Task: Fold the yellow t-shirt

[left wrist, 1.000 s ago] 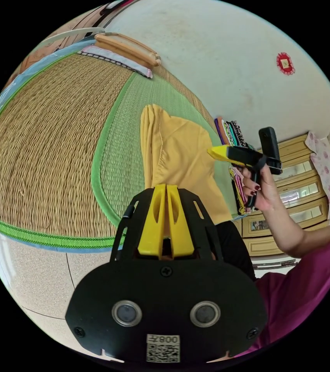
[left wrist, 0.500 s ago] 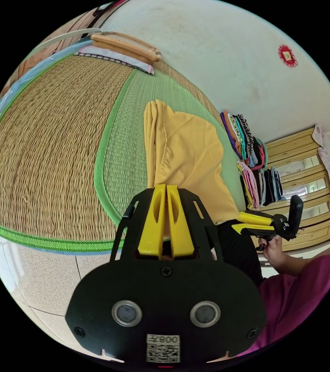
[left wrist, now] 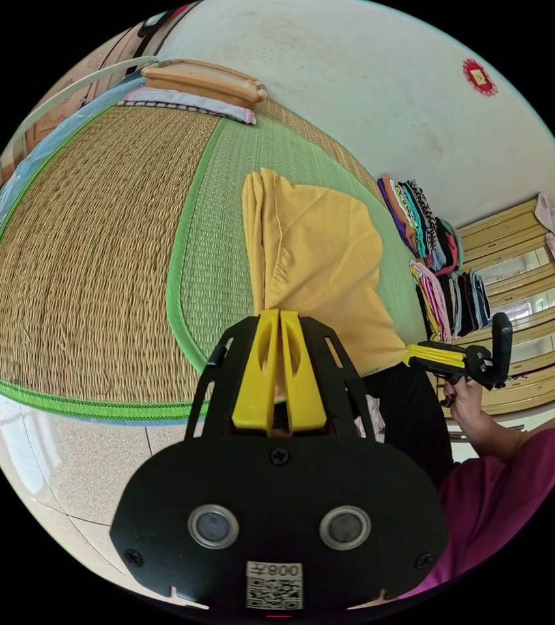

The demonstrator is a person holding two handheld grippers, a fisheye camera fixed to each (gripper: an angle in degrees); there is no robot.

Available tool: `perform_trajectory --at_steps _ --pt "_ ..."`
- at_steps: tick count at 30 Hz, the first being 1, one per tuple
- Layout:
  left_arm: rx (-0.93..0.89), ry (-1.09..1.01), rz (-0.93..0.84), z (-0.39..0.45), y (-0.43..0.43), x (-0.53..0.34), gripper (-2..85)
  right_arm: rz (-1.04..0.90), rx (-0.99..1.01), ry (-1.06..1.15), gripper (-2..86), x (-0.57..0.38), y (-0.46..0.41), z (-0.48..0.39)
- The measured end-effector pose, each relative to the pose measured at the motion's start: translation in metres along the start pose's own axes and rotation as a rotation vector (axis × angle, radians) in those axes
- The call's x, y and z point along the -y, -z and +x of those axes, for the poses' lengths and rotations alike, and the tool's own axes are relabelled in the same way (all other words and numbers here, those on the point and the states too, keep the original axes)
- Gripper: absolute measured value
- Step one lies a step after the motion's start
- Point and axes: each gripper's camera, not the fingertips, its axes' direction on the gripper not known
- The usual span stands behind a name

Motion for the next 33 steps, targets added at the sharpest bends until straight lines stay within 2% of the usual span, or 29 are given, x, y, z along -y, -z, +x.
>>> perform_trajectory --at_steps 4,11,20,26,29,33 --pt "-0.004 0.013 -0.008 -0.001 -0.004 -0.004 0.2 0.027 -0.081 0.053 2.3 -0.01 0.015 0.004" --pt "-0.002 0.033 -0.003 -0.001 -0.006 -0.008 0.2 -0.005 0.041 -0.057 6.6 -0.033 -0.022 0.032" --pt "0.002 0.025 -0.008 -0.006 -0.006 -0.011 0.1 0.01 0.074 -0.02 1.3 -0.042 0.002 0.064" --pt "-0.013 -0.019 0.131 0.007 0.033 -0.037 0.5 0.005 0.138 -0.045 0.9 -0.042 0.005 0.083" --pt "-0.085 -0.053 0.128 0.021 0.036 -0.057 1.2 0.012 0.155 -0.051 0.8 -0.043 0.006 0.092" --pt "-0.311 -0.003 -0.029 0.03 -0.01 -0.072 3.4 0.032 0.18 -0.07 0.8 -0.048 0.009 0.105"
